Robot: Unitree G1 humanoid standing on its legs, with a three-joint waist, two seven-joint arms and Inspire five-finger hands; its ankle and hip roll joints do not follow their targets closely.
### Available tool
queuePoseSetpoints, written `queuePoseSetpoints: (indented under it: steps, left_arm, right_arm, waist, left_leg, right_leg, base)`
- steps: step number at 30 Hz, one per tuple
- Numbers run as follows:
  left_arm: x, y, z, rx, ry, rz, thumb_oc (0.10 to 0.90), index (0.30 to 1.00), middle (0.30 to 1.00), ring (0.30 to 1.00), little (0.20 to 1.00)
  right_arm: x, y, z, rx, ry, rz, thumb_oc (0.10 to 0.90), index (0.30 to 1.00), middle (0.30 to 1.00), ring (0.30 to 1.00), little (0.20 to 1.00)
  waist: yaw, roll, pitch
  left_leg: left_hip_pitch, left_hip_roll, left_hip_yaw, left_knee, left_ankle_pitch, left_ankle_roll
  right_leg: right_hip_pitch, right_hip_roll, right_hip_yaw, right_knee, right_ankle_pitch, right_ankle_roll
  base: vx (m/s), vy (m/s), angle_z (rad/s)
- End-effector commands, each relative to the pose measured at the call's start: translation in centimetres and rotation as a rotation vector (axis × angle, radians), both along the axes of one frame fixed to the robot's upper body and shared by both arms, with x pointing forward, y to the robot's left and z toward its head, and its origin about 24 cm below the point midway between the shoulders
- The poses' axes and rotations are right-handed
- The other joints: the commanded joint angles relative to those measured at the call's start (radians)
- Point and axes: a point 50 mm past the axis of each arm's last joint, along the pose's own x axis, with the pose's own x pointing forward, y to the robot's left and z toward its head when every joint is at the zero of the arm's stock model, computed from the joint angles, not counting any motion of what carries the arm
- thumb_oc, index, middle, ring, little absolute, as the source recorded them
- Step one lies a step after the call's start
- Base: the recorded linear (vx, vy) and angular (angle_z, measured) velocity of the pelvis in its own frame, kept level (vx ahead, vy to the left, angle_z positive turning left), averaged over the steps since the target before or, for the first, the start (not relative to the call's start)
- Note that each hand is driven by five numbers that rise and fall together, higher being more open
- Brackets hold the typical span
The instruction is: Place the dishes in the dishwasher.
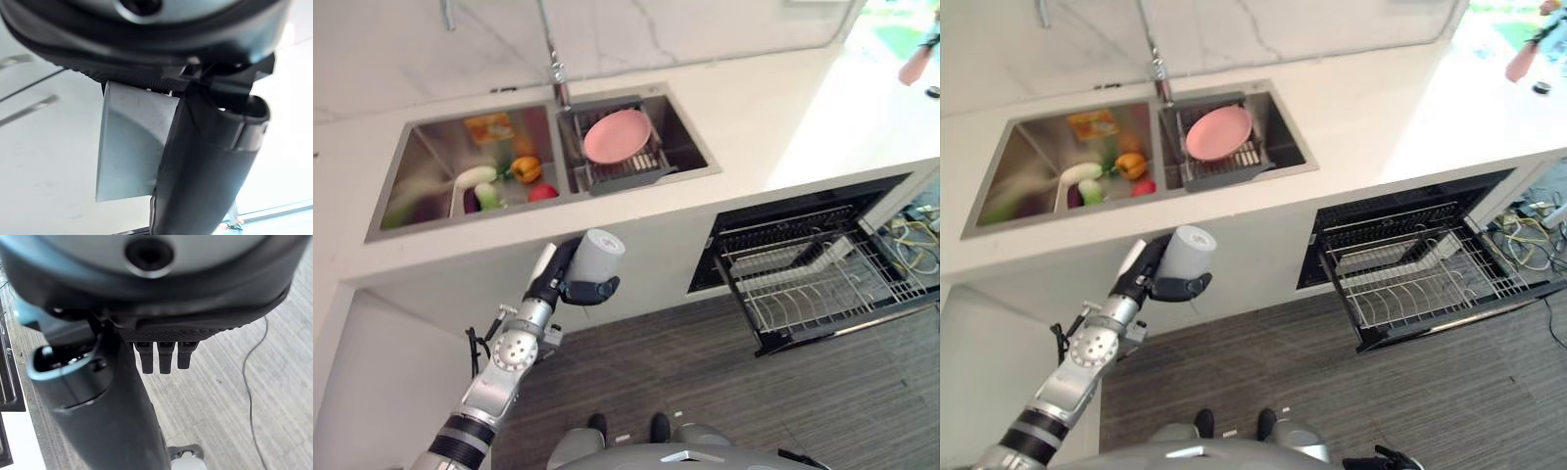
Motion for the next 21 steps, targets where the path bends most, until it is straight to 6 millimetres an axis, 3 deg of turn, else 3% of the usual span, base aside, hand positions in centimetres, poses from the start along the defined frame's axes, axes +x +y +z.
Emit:
queuePoseSetpoints:
  steps: [1,2,4,5,6,7,8,11,13,16,19,20,21]
  left_arm:
    - [2.6,-1.9,10.3,-0.041,-0.484,-0.116,0.4,0.3,0.3,0.3,0.3]
    - [2.7,-2.2,10.6,-0.036,-0.495,-0.134,0.4,0.3,0.3,0.3,0.3]
    - [2.9,-2.7,11.2,-0.022,-0.524,-0.163,0.4,0.3,0.3,0.3,0.3]
    - [2.9,-2.7,11.2,-0.022,-0.524,-0.164,0.4,0.3,0.3,0.3,0.3]
    - [3.0,-2.9,11.5,-0.014,-0.537,-0.174,0.4,0.3,0.3,0.3,0.3]
    - [3.0,-2.9,11.9,-0.011,-0.554,-0.179,0.4,0.3,0.3,0.3,0.3]
    - [3.1,-2.9,11.9,-0.012,-0.554,-0.182,0.4,0.3,0.3,0.3,0.3]
    - [3.0,-2.3,12.1,-0.016,-0.56,-0.156,0.4,0.3,0.3,0.3,0.3]
    - [3.4,-2.2,12.0,-0.024,-0.56,-0.138,0.4,0.3,0.3,0.3,0.3]
    - [3.7,-2.0,12.0,-0.02,-0.57,-0.108,0.4,0.3,0.3,0.3,0.3]
    - [3.7,-1.4,11.8,-0.011,-0.568,-0.076,0.4,0.3,0.3,0.3,0.3]
    - [3.7,-1.4,11.8,-0.01,-0.568,-0.076,0.4,0.3,0.3,0.3,0.3]
    - [3.6,-0.9,11.4,-0.019,-0.56,-0.047,0.4,0.3,0.3,0.3,0.3]
  right_arm:
    - [1.4,0.1,0.1,0.002,-0.055,-0.02,0.8,0.9,0.9,0.9,0.9]
    - [1.7,-0.2,0.3,-0.011,-0.071,-0.018,0.8,0.9,0.9,0.9,0.9]
    - [4.5,-1.1,1.2,-0.055,-0.179,0.0,0.8,0.9,0.9,0.9,0.9]
    - [4.5,-1.1,1.2,-0.055,-0.18,-0.001,0.8,0.9,0.9,0.9,0.9]
    - [6.2,-1.3,1.7,-0.068,-0.247,0.008,0.8,0.9,0.9,0.9,0.9]
    - [9.5,-1.9,3.4,-0.114,-0.388,0.05,0.8,0.9,0.9,0.9,0.9]
    - [11.4,-2.1,4.6,-0.146,-0.475,0.079,0.8,0.9,0.9,0.9,0.9]
    - [15.4,-2.3,8.5,-0.228,-0.698,0.162,0.8,0.9,0.9,0.9,0.9]
    - [17.0,-2.2,11.0,-0.26,-0.835,0.2,0.8,0.9,0.9,0.9,0.9]
    - [19.2,-1.8,15.3,-0.312,-1.043,0.247,0.8,0.9,0.9,0.9,0.9]
    - [21.1,0.3,19.8,-0.306,-1.269,0.343,0.8,0.9,0.9,0.9,0.9]
    - [21.1,0.3,19.8,-0.305,-1.268,0.343,0.8,0.9,0.9,0.9,0.9]
    - [22.0,2.2,22.6,-0.266,-1.416,0.426,0.8,0.9,0.9,0.9,0.9]
  waist:
    - [0.002,-0.019,-0.025]
    - [-0.004,-0.023,-0.023]
    - [-0.021,-0.037,-0.02]
    - [-0.013,-0.037,-0.02]
    - [-0.017,-0.038,-0.015]
    - [-0.015,-0.033,-0.003]
    - [-0.006,-0.029,0.007]
    - [0.007,-0.021,0.005]
    - [-0.008,-0.027,-0.004]
    - [-0.039,-0.035,-0.016]
    - [-0.036,-0.042,-0.024]
    - [-0.035,-0.045,-0.023]
    - [-0.032,-0.053,-0.04]
  left_leg:
    - [-0.001,-0.02,0.052,0.065,-0.087,-0.007]
    - [0.005,-0.021,0.069,0.064,-0.099,-0.001]
    - [0.011,-0.017,0.125,0.062,-0.12,0.015]
    - [0.012,-0.016,0.132,0.062,-0.121,0.016]
    - [0.014,-0.009,0.159,0.057,-0.13,0.024]
    - [0.02,0.014,0.214,0.067,-0.157,0.031]
    - [0.016,0.027,0.247,0.077,-0.161,0.033]
    - [-0.001,0.074,0.342,0.113,-0.162,0.032]
    - [0.007,0.09,0.356,0.122,-0.17,0.021]
    - [0.023,0.105,0.335,0.121,-0.173,0.006]
    - [0.065,0.142,0.339,0.122,-0.183,-0.021]
    - [0.066,0.14,0.34,0.118,-0.177,-0.022]
    - [0.094,0.181,0.362,0.098,-0.146,-0.044]
  right_leg:
    - [-0.01,-0.222,0.107,0.024,0.108,0.194]
    - [-0.019,-0.225,0.129,0.014,0.118,0.203]
    - [-0.051,-0.233,0.182,-0.031,0.169,0.233]
    - [-0.054,-0.232,0.19,-0.033,0.172,0.233]
    - [-0.075,-0.236,0.196,-0.044,0.183,0.246]
    - [-0.099,-0.249,0.154,-0.045,0.189,0.253]
    - [-0.12,-0.263,0.091,-0.023,0.181,0.251]
    - [-0.094,-0.327,-0.102,0.01,0.133,0.233]
    - [-0.082,-0.359,-0.077,0.008,0.172,0.243]
    - [-0.127,-0.366,0.051,-0.024,0.252,0.272]
    - [-0.107,-0.354,0.042,-0.061,0.203,0.287]
    - [-0.108,-0.355,0.043,-0.063,0.207,0.285]
    - [-0.101,-0.336,0.032,-0.058,0.173,0.284]
  base:
    - [0.08,0.11,-0.86]
    - [0.02,0.101,-0.87]
    - [-0.01,0.097,-0.92]
    - [-0.05,0.039,-1.22]
    - [-0.06,0.019,-1.54]
    - [-0.11,0.012,-1.27]
    - [-0.14,-0.013,-1.3]
    - [-0.15,-0.071,-1.34]
    - [-0.01,-0.191,-0.77]
    - [0.06,-0.308,-0.41]
    - [0.09,-0.313,-0.12]
    - [0.1,-0.426,-0.29]
    - [0.08,-0.44,-0.47]
